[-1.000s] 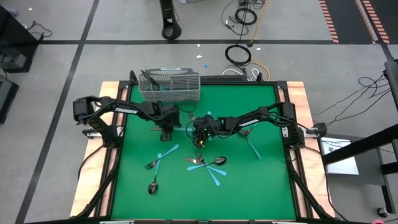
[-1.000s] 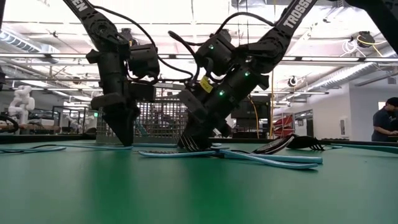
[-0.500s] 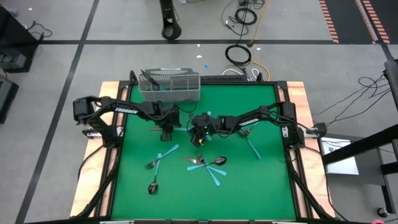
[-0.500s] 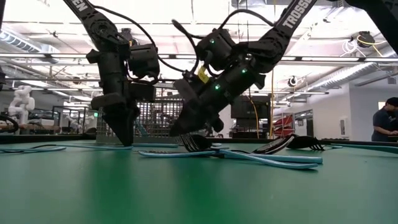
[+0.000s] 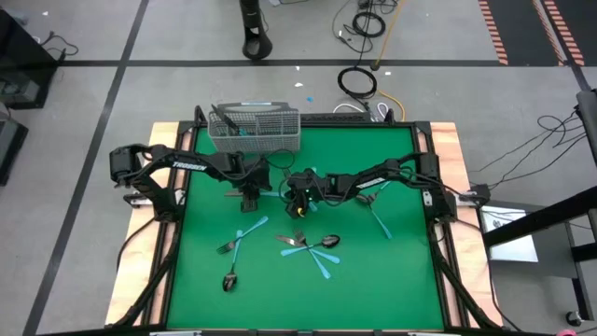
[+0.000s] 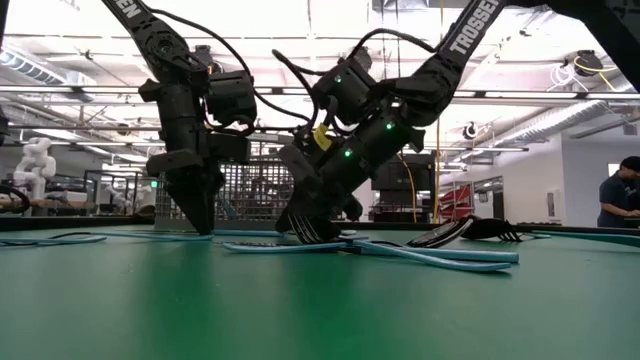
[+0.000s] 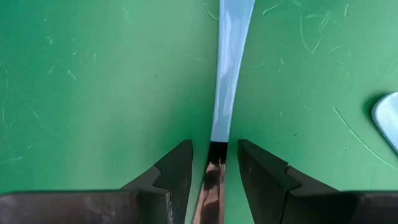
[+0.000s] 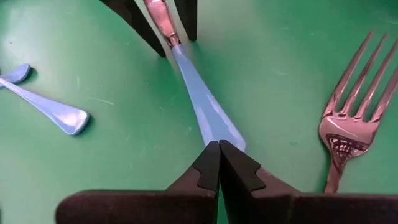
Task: Sort silverware
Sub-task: Put the table knife into the silverware rack
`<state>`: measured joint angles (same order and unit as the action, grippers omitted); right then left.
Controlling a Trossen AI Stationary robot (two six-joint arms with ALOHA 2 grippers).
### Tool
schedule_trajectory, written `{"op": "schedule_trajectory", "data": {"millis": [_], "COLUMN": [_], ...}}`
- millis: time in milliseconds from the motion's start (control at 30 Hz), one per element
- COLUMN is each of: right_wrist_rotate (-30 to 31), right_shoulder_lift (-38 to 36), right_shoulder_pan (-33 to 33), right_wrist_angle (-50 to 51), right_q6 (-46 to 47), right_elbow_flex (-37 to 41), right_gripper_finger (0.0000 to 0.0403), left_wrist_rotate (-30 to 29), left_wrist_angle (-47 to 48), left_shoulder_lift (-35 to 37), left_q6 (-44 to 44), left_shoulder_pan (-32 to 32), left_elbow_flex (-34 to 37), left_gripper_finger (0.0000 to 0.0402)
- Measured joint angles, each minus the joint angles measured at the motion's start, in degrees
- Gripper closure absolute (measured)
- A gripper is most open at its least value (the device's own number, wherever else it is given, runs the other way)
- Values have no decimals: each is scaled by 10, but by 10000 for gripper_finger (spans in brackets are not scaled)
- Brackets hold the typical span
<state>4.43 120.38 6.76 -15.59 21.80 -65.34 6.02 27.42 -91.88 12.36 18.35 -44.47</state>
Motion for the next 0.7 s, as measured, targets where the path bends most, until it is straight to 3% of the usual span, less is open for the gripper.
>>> {"op": "schedule_trajectory", "data": {"millis": [700], "right_wrist_rotate": [3], "right_shoulder_lift": [0], "right_shoulder_pan": [3], "right_wrist_angle": [51], "right_q6": [61], "right_elbow_flex": [-1], "right_gripper_finger": [403], "left_wrist_rotate": [0], "left_wrist_angle": [4], "left_shoulder_lift": [0], "left_q6": [2], "left_shoulder_pan": [0], "left_elbow_flex": [0], "left_gripper_finger": [269]}}
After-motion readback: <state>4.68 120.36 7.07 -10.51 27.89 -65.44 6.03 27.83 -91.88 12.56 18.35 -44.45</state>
